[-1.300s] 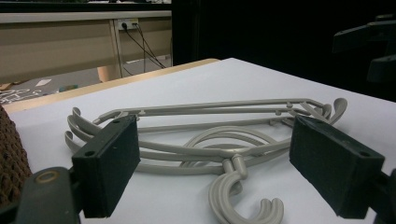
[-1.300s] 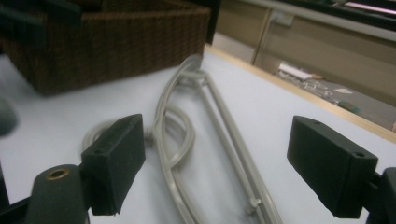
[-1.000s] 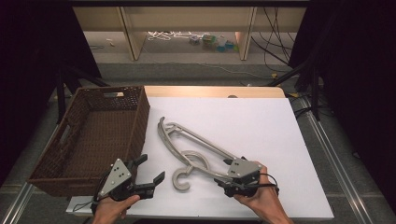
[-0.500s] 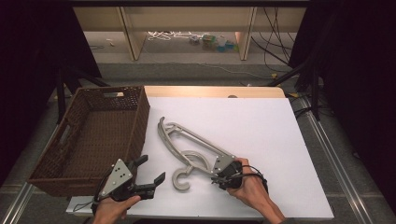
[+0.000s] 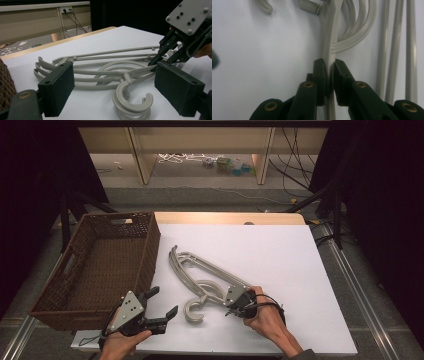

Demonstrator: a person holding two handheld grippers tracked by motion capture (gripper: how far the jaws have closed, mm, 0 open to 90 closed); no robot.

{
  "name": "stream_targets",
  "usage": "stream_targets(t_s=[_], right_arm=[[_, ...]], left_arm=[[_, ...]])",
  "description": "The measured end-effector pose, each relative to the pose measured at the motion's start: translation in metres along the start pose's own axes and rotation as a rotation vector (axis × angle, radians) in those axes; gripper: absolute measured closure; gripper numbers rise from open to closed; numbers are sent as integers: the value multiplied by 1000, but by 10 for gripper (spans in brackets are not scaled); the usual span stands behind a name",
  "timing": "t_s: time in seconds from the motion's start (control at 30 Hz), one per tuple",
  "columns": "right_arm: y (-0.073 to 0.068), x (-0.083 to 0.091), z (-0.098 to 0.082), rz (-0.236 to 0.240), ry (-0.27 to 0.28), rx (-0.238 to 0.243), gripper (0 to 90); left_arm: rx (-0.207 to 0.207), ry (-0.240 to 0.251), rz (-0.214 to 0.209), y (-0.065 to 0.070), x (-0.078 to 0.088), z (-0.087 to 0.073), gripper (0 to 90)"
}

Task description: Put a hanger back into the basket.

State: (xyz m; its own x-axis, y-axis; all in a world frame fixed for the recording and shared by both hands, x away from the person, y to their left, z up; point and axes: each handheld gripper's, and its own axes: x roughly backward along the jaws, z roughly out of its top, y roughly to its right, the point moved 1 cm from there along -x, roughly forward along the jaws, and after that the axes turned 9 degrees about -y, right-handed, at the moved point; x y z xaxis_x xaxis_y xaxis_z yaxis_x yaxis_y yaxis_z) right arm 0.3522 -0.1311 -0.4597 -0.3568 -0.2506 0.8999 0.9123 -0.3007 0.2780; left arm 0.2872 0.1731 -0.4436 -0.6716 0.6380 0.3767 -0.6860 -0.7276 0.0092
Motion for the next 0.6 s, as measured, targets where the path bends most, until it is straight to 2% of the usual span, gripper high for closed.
stream_targets(t_s=[0.07, 0.17, 0.27, 0.33, 0.43, 0.47, 0.5, 0.53, 0.57, 0.6], right_arm=[[1, 2, 0, -3, 1, 7, 816], [6, 12, -2, -18, 11, 35, 819], [9, 15, -5, -14, 22, 20, 820], [11, 18, -7, -11, 28, 20, 822], [12, 23, -7, -10, 23, 49, 823], [13, 27, -7, -37, 23, 75, 824], [13, 27, -7, -37, 23, 75, 824], [14, 32, -8, -38, 24, 94, 824], [15, 35, -9, -42, 31, 100, 824], [15, 37, -9, -37, 35, 105, 825]], left_arm=[[1, -3, 2, 0, 0, 0, 161], [3, -22, 28, -3, -1, 0, 164], [18, -25, 35, -5, -1, 0, 164], [15, -25, 37, -5, -1, 0, 167], [-8, -25, 48, -5, -3, 2, 171], [-33, -36, 56, -5, -5, 4, 172], [-33, -36, 56, -5, -5, 4, 172], [-85, -28, 60, -7, -7, 7, 174], [-134, -71, 76, -7, -10, 12, 180], [-140, -82, 75, -7, -12, 13, 185]])
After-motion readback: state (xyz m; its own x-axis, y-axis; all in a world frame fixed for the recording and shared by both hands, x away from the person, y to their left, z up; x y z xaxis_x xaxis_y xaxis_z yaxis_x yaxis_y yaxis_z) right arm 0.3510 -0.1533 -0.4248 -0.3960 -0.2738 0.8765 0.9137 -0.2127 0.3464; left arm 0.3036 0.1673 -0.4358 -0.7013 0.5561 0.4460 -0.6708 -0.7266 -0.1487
